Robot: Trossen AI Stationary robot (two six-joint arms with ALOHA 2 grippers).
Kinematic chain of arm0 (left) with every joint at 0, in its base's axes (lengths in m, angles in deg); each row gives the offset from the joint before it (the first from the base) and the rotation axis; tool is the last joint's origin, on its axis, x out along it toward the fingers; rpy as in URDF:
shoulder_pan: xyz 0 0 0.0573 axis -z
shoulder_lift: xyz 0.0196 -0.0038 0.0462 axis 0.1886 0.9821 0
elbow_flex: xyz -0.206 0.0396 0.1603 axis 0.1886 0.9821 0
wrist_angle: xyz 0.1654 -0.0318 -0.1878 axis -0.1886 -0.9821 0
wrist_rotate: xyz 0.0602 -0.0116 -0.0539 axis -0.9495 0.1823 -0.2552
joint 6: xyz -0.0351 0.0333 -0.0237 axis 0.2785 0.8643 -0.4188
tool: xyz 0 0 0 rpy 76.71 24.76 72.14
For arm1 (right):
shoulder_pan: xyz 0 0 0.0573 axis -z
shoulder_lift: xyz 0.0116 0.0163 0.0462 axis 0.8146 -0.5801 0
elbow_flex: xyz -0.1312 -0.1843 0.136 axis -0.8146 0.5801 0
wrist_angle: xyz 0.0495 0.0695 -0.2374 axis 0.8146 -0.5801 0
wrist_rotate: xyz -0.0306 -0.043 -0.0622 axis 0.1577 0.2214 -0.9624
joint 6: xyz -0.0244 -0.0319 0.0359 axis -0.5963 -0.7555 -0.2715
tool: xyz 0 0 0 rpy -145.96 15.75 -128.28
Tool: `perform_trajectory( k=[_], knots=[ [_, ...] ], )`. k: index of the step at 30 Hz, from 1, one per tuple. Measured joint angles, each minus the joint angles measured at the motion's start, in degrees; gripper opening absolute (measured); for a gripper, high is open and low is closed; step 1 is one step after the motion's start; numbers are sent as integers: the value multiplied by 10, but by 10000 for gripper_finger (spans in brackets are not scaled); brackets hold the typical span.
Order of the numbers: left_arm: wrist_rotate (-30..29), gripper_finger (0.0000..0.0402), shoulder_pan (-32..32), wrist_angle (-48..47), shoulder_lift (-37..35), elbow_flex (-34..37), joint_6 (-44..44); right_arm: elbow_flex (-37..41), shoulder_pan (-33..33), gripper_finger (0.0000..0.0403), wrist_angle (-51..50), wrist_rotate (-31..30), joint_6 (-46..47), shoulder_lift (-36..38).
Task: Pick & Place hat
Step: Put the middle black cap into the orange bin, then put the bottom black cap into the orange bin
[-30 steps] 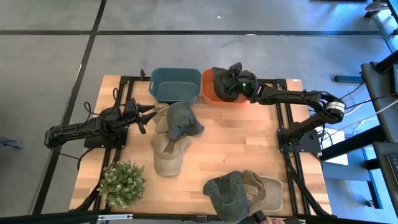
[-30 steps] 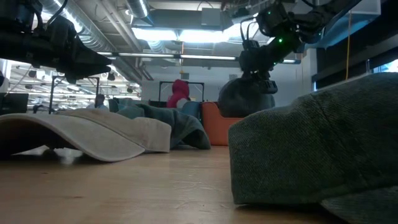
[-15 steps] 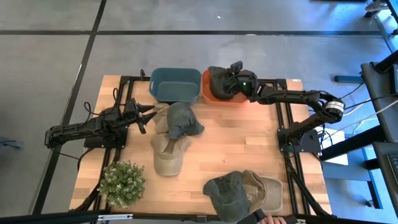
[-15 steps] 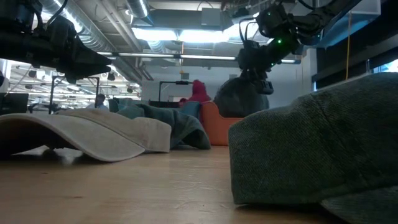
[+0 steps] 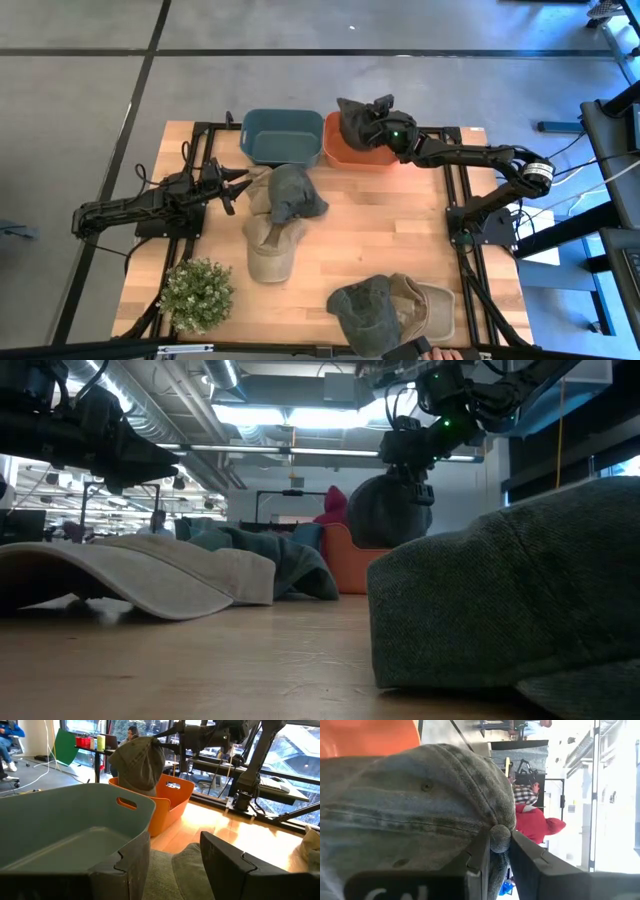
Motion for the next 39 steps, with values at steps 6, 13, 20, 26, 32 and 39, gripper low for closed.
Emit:
perform_trajectory(
  k=[6, 13, 20, 26, 32, 39],
  knots=[
    [0, 169, 0, 0, 0, 0, 0, 0, 0, 104, 0, 0, 3, 0],
    [0, 169, 0, 0, 0, 0, 0, 0, 0, 151, 5, 0, 4, 0],
    [0, 169, 0, 0, 0, 0, 0, 0, 0, 176, 72, -6, 2, 0],
    [0, 169, 0, 0, 0, 0, 0, 0, 0, 180, 98, -7, 2, 0],
    [0, 169, 0, 0, 0, 0, 0, 0, 0, 180, 59, -17, 59, 0],
    [0, 169, 0, 0, 0, 0, 0, 0, 3, 180, 18, -51, 112, 0]
  ],
)
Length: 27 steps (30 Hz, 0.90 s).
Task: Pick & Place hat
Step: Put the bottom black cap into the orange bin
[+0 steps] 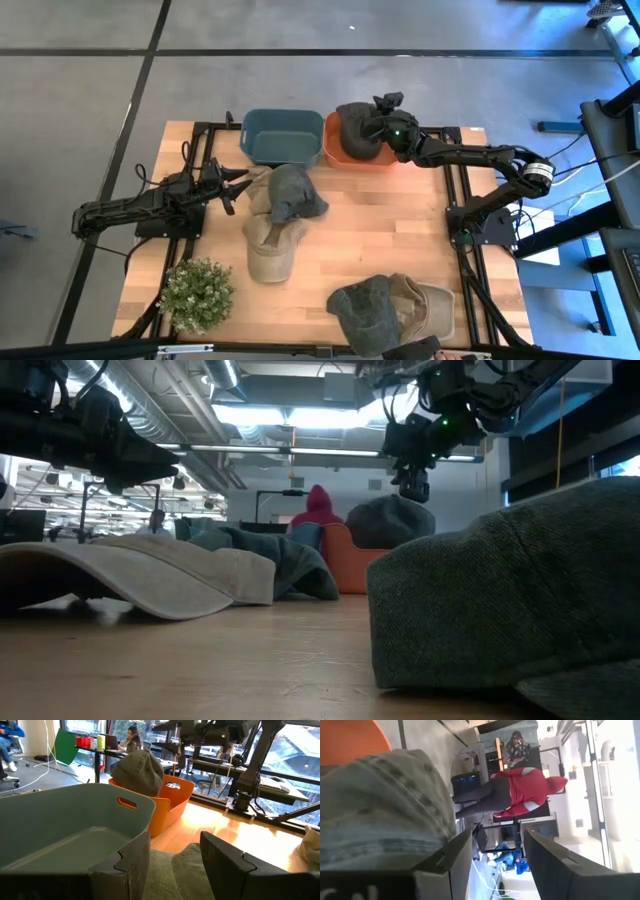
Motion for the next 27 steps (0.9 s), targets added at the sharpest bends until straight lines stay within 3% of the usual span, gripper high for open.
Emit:
perform_trajectory(
  k=[6, 11, 17, 21, 27],
  knots=[
    [0, 169, 0, 0, 0, 0, 0, 0, -10, 180, 31, -48, 25, 2],
    [0, 169, 0, 0, 0, 0, 0, 0, -68, 180, 52, -66, 16, 18],
    [0, 169, 0, 0, 0, 0, 0, 0, -192, 180, 21, -62, 167, 24],
    [0, 169, 0, 0, 0, 0, 0, 0, -281, 180, -70, 9, 275, 24],
    [0, 169, 0, 0, 0, 0, 0, 0, -380, 180, -176, 178, 464, 23]
  ],
)
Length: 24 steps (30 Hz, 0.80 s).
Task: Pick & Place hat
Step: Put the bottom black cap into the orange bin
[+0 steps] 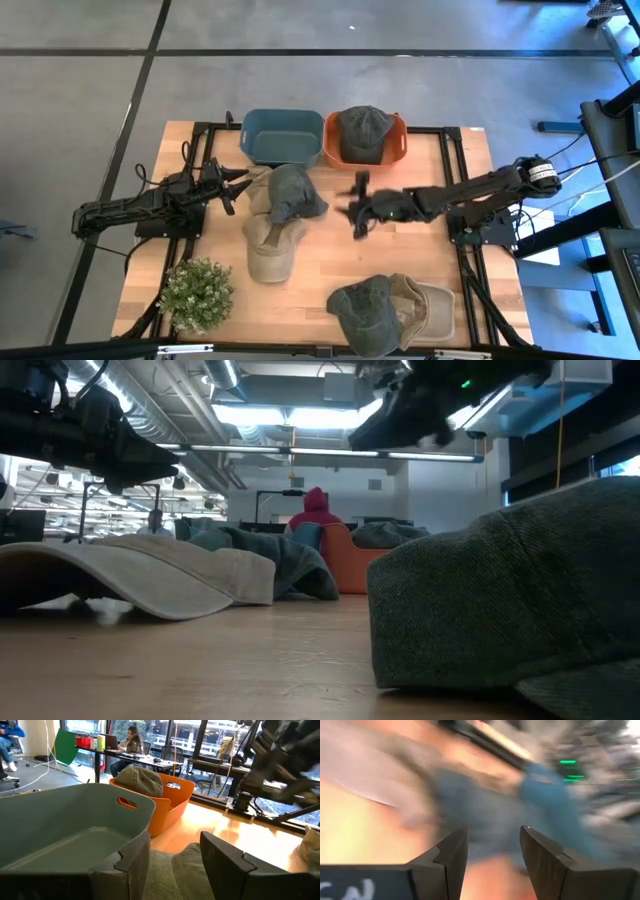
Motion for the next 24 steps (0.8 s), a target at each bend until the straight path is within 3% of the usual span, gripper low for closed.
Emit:
perform_trajectory(
  k=[6, 9, 13, 17, 24],
  knots=[
    [0, 169, 0, 0, 0, 0, 0, 0, -37, 180, -27, 199, 247, 0],
    [0, 169, 0, 0, 0, 0, 0, 0, -42, 180, -37, 282, 323, 0],
    [0, 169, 0, 0, 0, 0, 0, 0, -59, 180, -62, 287, 368, -1],
    [0, 169, 0, 0, 0, 0, 0, 1, -104, 180, -96, 263, 296, -24],
    [-1, 169, 0, 0, 0, 0, 0, 1, -151, 180, -44, 257, 349, -87]
  ],
)
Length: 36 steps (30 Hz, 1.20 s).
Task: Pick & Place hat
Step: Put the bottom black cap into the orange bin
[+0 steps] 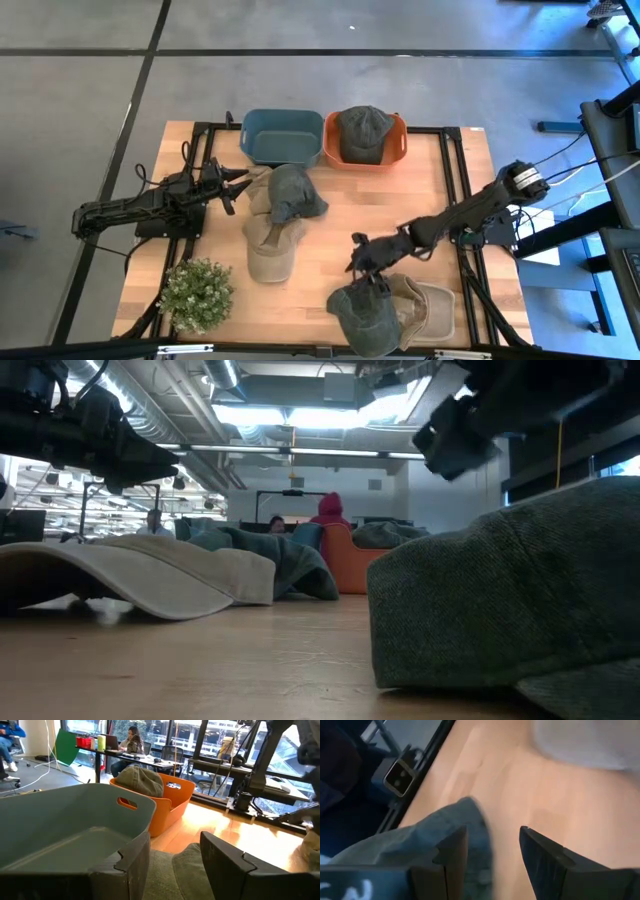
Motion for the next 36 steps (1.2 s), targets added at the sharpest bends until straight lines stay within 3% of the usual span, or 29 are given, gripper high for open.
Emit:
perform_trajectory(
  k=[11, 19, 28, 36],
  knots=[
    [-4, 169, 0, 0, 1, 0, 0, 0, -32, 168, -5, 2, 32, -110],
    [-5, 169, 0, 0, 1, 0, 19, 0, -44, 137, -23, -86, 17, -116],
    [-5, 169, 0, 0, 1, 0, 19, -3, -46, 114, -78, -85, 40, -118],
    [-5, 169, 0, 0, 1, 0, 19, -5, -28, 109, -116, -125, 128, -130]
  ],
)
